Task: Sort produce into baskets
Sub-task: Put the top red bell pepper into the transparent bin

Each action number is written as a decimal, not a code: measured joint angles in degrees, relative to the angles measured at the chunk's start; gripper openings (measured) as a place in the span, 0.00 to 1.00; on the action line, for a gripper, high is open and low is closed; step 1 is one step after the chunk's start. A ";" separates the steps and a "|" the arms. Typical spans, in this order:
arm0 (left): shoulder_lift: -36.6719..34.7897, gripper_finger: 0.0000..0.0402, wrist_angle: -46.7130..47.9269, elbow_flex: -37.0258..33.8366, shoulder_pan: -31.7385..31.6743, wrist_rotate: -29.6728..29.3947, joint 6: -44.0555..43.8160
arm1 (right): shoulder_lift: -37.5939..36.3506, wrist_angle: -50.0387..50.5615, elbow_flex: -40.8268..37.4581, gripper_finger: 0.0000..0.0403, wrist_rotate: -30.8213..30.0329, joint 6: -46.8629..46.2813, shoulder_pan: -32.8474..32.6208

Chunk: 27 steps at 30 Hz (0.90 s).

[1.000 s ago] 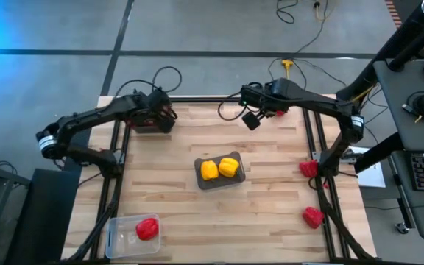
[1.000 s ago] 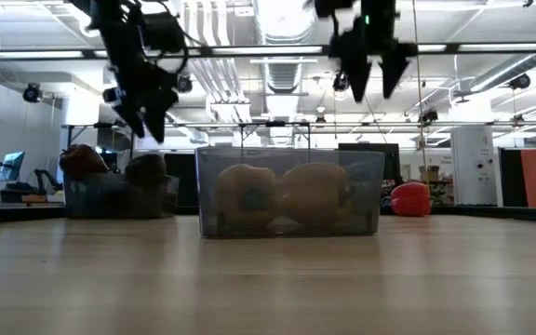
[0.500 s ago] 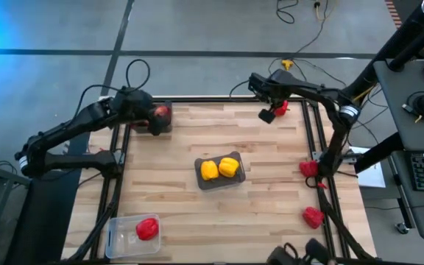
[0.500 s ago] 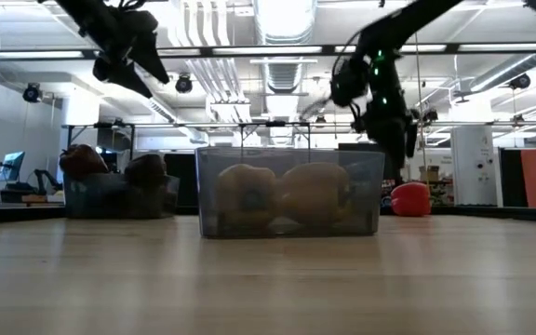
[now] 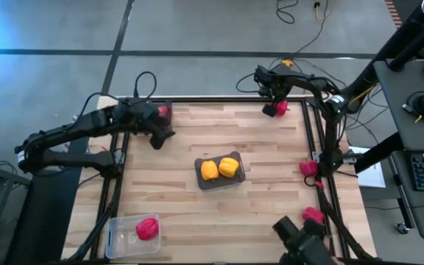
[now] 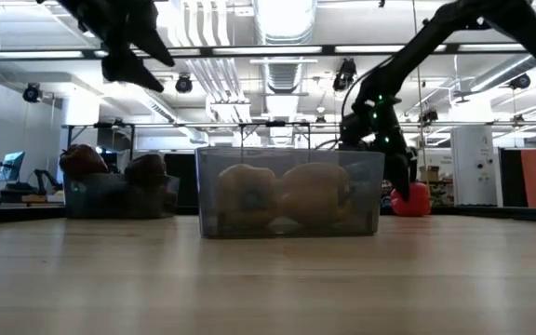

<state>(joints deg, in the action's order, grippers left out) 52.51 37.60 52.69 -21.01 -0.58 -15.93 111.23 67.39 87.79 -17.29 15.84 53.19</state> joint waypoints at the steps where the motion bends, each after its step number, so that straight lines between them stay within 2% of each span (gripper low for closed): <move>1: 0.00 0.87 -0.51 0.10 0.74 -0.16 -0.61 | 0.64 0.21 0.00 0.99 0.67 -0.24 0.49; 4: 0.00 0.87 -0.82 1.01 2.79 -2.11 -4.19 | 2.23 0.03 0.00 0.99 5.37 -1.35 1.37; 8: -0.04 0.87 -0.13 1.77 6.43 -4.01 -10.05 | 3.70 -1.07 -0.07 0.98 6.37 -0.82 1.18; 11: -0.19 0.87 1.48 2.03 9.76 -3.99 -15.94 | 3.90 -1.43 -0.07 0.91 7.28 -0.33 0.77; 15: -0.75 0.87 3.74 2.03 15.74 -5.75 -24.32 | 3.74 -1.44 -0.13 0.77 7.02 -1.09 -0.49; 17: -0.87 0.87 4.37 2.03 19.82 -9.02 -27.83 | 2.32 -0.68 -0.34 0.77 8.13 -2.60 -2.30; 21: -0.46 0.87 4.75 2.03 26.65 -13.00 -29.62 | -5.92 -0.21 -1.54 0.77 14.32 -5.14 -9.66; 24: 0.34 0.87 5.53 2.01 30.54 -14.73 -30.59 | -13.22 -0.38 -3.75 0.77 14.29 -9.52 -18.09; 27: 1.05 0.87 6.17 2.01 34.49 -18.62 -30.72 | -20.63 -0.20 -5.90 0.77 14.32 -18.76 -28.72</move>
<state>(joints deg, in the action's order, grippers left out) 53.56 43.77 54.70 13.48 -19.21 -46.65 90.60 67.18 81.89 -2.97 -2.92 24.46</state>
